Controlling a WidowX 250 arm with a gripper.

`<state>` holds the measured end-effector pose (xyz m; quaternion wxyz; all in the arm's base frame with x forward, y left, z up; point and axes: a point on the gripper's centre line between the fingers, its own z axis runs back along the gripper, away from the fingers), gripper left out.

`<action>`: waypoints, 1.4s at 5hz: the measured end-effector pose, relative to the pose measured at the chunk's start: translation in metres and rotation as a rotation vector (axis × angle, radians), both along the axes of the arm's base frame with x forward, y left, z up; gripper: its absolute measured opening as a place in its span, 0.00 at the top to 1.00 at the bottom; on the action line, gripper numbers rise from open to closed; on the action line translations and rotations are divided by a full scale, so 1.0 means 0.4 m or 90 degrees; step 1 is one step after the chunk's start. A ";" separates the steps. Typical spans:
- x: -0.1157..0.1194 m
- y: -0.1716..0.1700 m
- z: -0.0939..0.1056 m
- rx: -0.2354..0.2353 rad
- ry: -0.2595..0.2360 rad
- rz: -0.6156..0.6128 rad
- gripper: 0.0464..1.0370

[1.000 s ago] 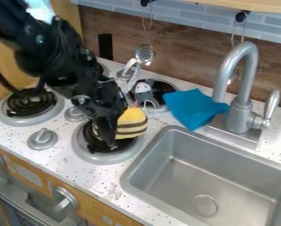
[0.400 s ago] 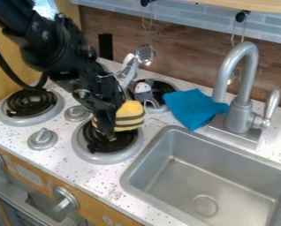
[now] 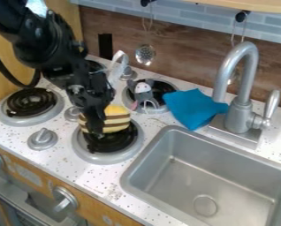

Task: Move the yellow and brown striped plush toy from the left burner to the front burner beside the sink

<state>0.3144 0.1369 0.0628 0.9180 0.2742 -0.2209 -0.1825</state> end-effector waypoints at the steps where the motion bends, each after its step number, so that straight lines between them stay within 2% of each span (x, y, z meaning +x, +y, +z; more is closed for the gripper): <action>1: -0.006 0.018 0.002 -0.005 0.002 0.021 0.02; 2: -0.011 0.026 0.003 -0.001 0.008 0.022 0.03; 3: -0.008 0.024 0.035 0.004 -0.011 0.017 0.03; 4: -0.035 0.019 0.137 -0.038 -0.101 -0.009 0.03; 5: -0.083 0.051 0.238 -0.049 -0.198 0.000 0.03; 6: -0.088 0.058 0.253 -0.057 -0.220 0.018 0.03; 7: -0.088 0.058 0.253 -0.058 -0.221 0.019 0.03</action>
